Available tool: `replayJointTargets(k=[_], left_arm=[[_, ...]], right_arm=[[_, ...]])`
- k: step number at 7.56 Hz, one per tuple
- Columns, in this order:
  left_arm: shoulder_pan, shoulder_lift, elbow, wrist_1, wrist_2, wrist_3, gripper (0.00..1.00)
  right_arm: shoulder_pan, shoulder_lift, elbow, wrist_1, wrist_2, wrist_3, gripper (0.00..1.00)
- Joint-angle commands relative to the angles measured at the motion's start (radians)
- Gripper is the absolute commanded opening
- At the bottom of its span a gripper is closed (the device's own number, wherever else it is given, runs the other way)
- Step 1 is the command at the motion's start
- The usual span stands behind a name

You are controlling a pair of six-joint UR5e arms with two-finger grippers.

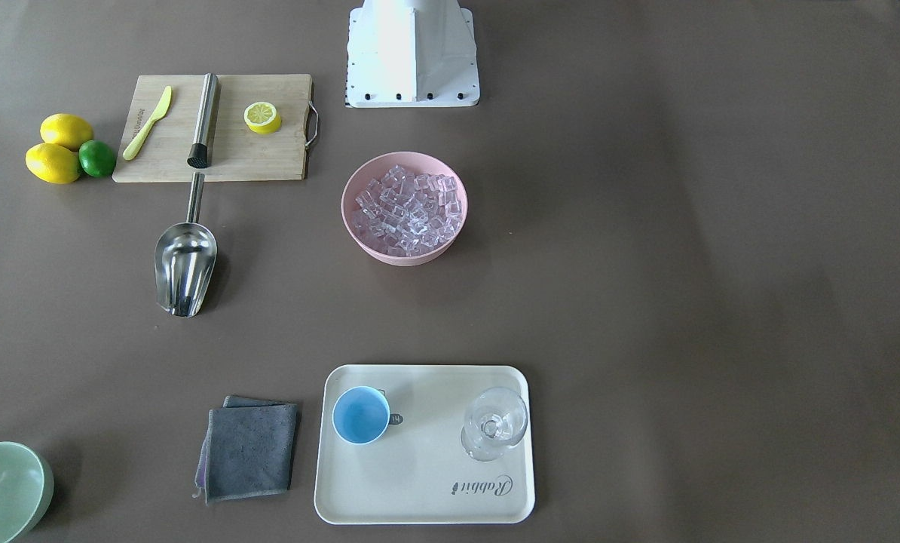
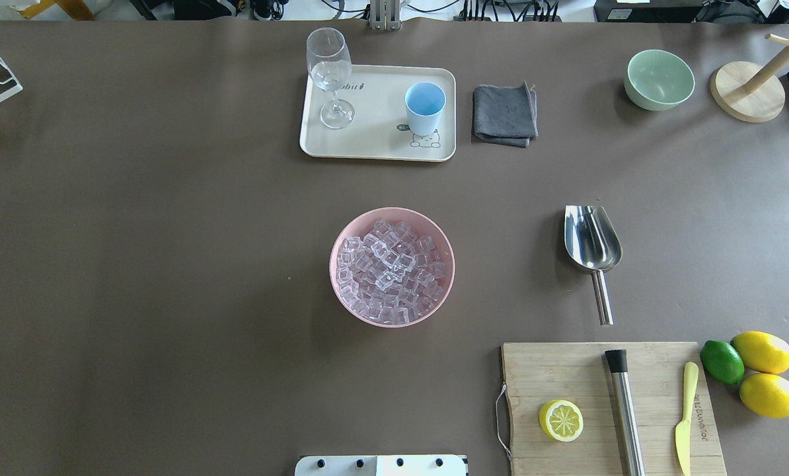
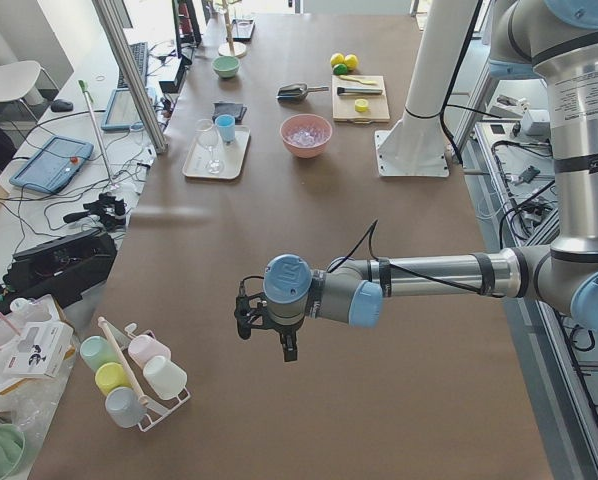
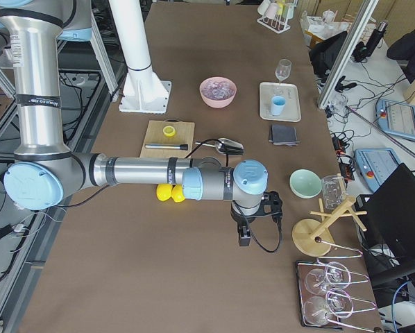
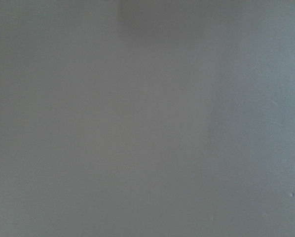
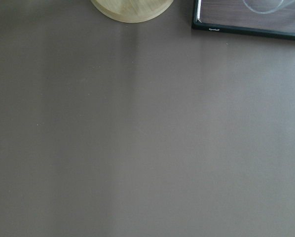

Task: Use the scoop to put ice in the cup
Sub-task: 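Move both arms in from the rest pose toward the table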

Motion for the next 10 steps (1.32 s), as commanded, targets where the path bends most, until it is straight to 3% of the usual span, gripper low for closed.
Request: replayJointTargets(k=[1,7,8,10], left_arm=[[0.084,-0.013,-0.062,0.0,0.008,-0.138,0.98],[0.153,-0.037,-0.115,-0.001,-0.004,-0.214,0.98],[0.2,-0.037,-0.186,0.002,0.001,-0.279,0.98],[0.272,-0.106,-0.227,0.0,-0.005,-0.549,0.98]], right_arm=[[0.0,-0.001,0.002,0.0,0.003,-0.001,1.0],[0.0,-0.004,0.024,0.0,0.005,-0.001,1.0],[0.0,-0.004,0.033,0.0,0.01,0.001,1.0],[-0.005,-0.022,0.079,-0.003,0.045,0.005,1.0]])
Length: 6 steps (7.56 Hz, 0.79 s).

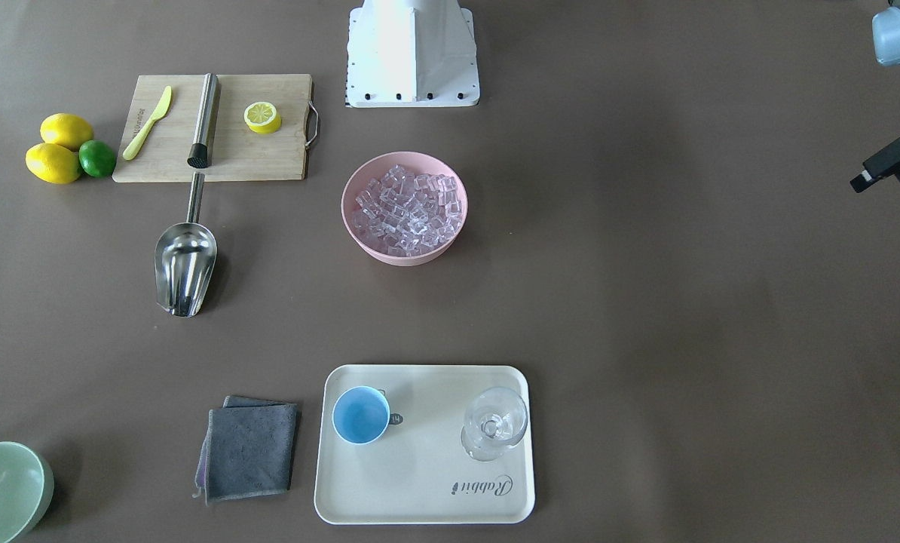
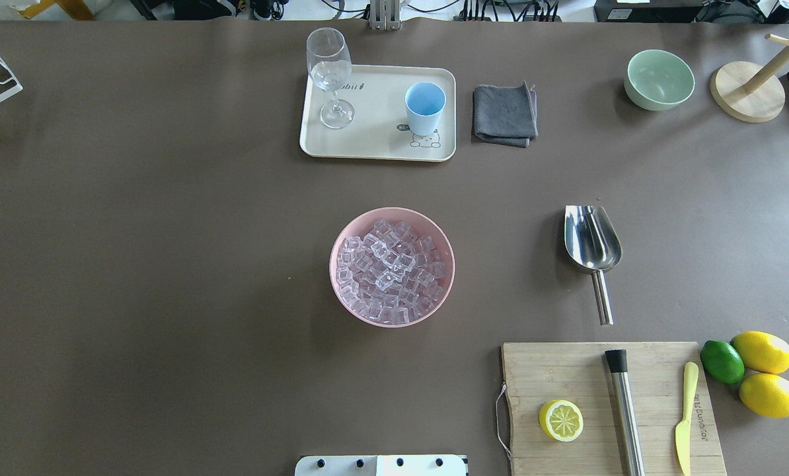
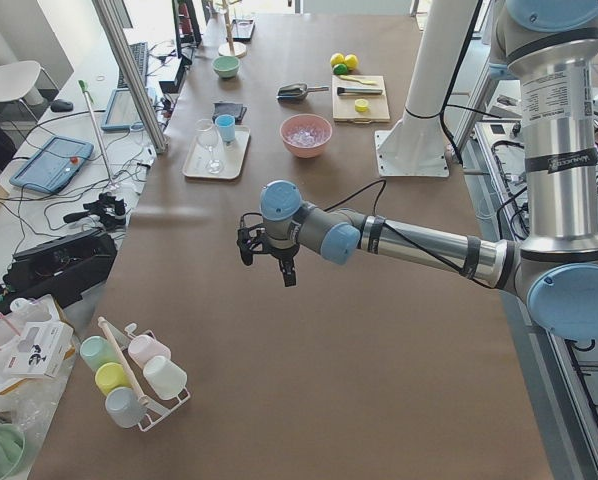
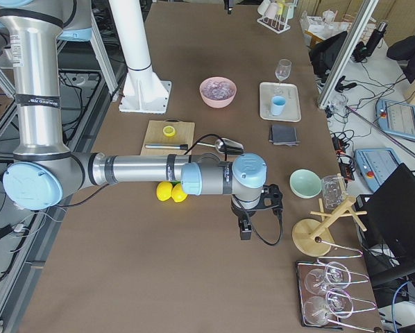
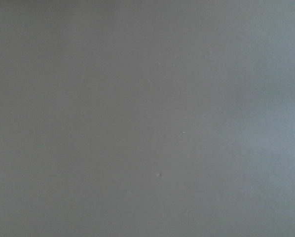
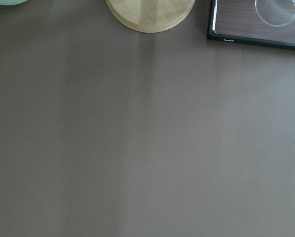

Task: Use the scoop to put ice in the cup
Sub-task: 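Move both arms in from the rest pose toward the table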

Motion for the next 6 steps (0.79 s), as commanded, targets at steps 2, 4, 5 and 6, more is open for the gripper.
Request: replayJointTargets(k=[2,4,5,6], left_arm=[[0.153,-0.127,-0.074,0.0,0.009,-0.374,0.98],[0.216,-0.222,-0.081,0.09,0.033,-0.387,0.98],[0.259,-0.268,-0.1,0.164,0.103,-0.387,0.98],[0.304,-0.291,-0.103,0.177,0.116,-0.385,0.98]], right_arm=[[-0.065,-0.059,0.15,-0.006,0.046,0.132,1.0],[-0.212,-0.058,0.279,-0.003,0.041,0.394,1.0],[-0.293,-0.058,0.339,0.0,0.041,0.518,1.0],[-0.379,-0.046,0.383,0.0,0.038,0.646,0.99]])
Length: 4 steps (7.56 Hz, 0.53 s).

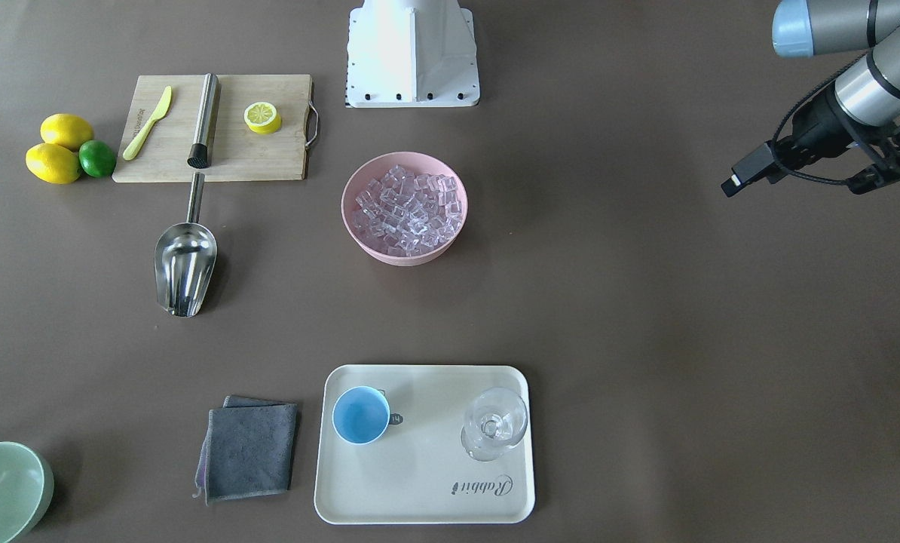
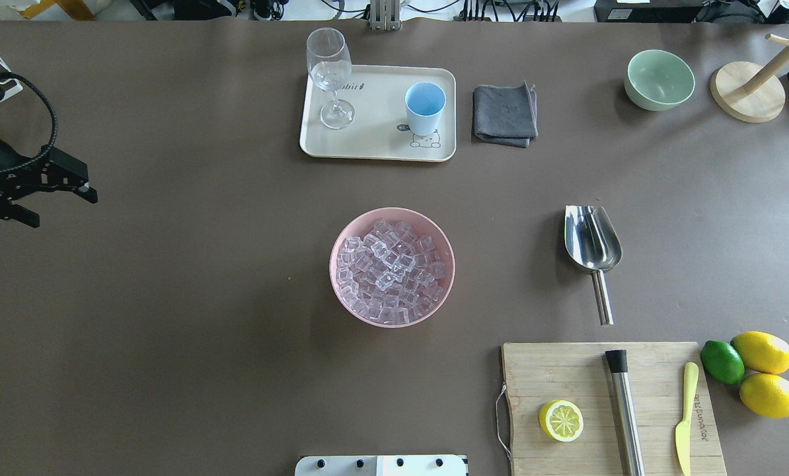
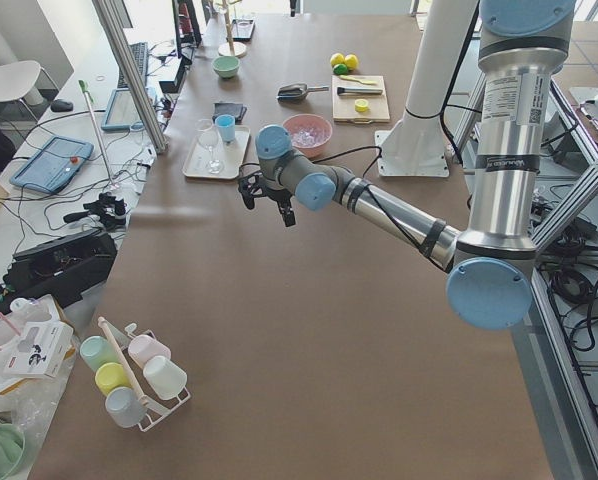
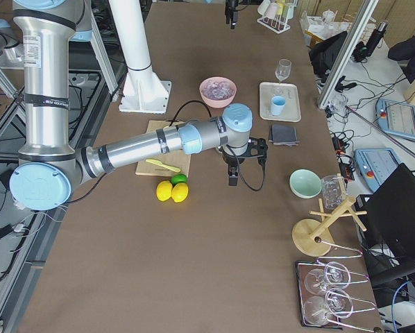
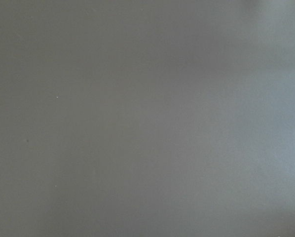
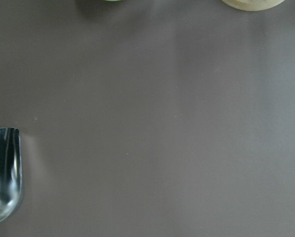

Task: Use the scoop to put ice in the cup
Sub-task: 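Reach the right gripper to the scoop handle while the left approaches the bowl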

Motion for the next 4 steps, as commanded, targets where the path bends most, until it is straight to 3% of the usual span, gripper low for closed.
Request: replayJointTargets(k=[1,4], left_arm=[[0.11,-0.089,-0.017,0.064,0.088,-0.002,0.98],[0.219,-0.141,-0.075,0.107,0.127,0.0,0.98]], right_arm=[[-0.216,0.028,0.116,0.002,-0.013,0.315,0.99],[-0.477,0.072,0.167,0.002,-0.152,0.575,0.99]])
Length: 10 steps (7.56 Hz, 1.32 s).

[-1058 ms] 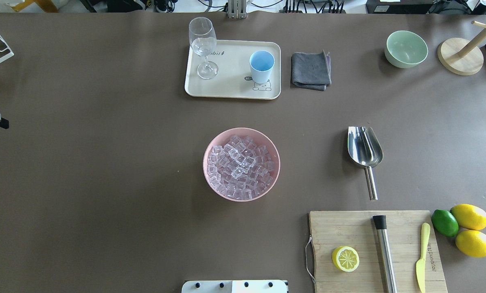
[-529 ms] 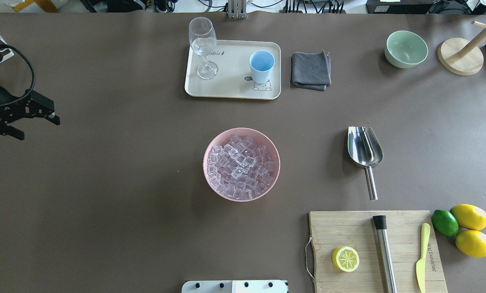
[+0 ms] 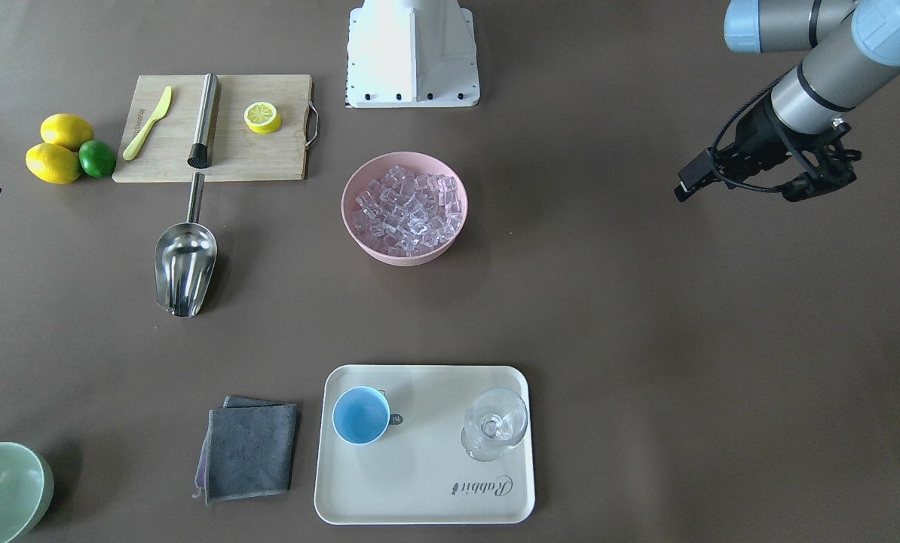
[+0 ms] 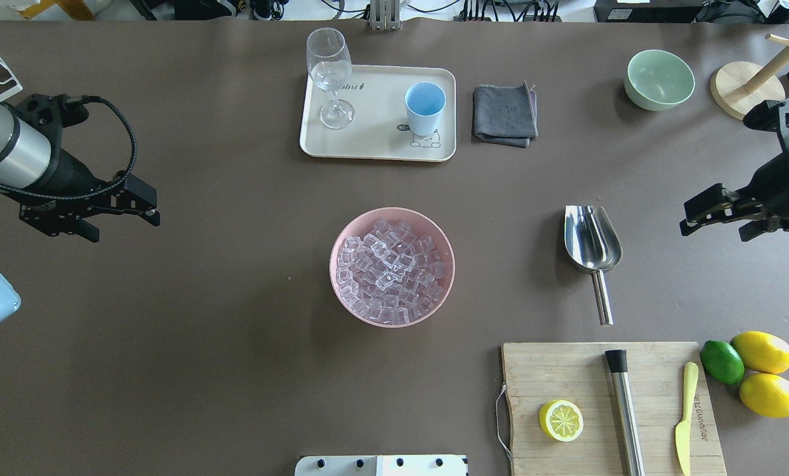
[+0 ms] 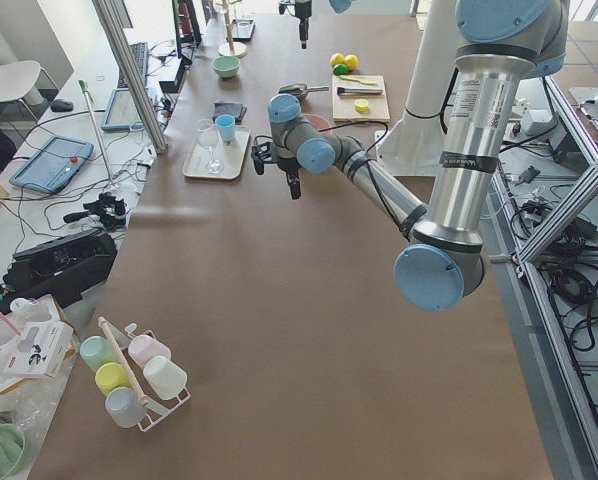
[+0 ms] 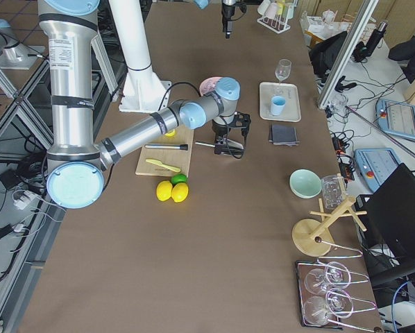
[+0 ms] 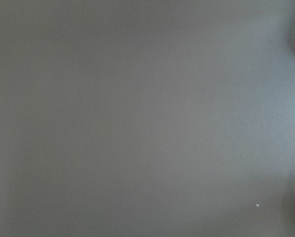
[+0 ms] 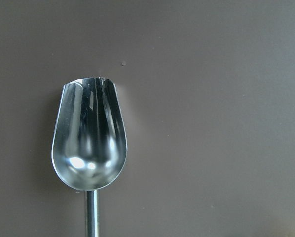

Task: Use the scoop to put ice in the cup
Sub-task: 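Reach the right gripper to the scoop handle while the left approaches the bowl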

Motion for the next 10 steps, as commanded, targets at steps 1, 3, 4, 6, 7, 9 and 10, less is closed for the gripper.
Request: replayJointTargets(k=[1,3,4,6,7,9,10], left_arm=[[0.154,-0.075,-0.029,0.013,0.149,0.0,0.98],[0.235,-0.105,-0.023,0.004,0.221,0.008,0.98],[0.288,-0.12,-0.005,-0.01,0.227,0.017,0.98],[0.298,-0.132,0.007,-0.016,0.268,0.296,0.98],[0.316,-0.132,0.009,-0.016,0.317,0.429,0.98],[0.384,-0.131,0.02,-0.053,0.441,0.595,0.98],[0.393,-0.131,0.033,-0.079,0.466,0.675,0.98]], right_arm=[[-0.246,0.048,0.018,0.0,-0.14,0.229,0.99],[-0.354,0.065,-0.007,0.001,-0.225,0.276,0.98],[-0.374,0.076,-0.028,0.003,-0.236,0.283,0.98],[-0.408,0.1,-0.074,0.005,-0.254,0.283,0.95],[-0.427,0.1,-0.088,0.017,-0.273,0.283,0.94],[-0.434,0.099,-0.161,0.139,-0.275,0.314,0.91],[-0.437,0.097,-0.166,0.159,-0.273,0.323,0.9]])
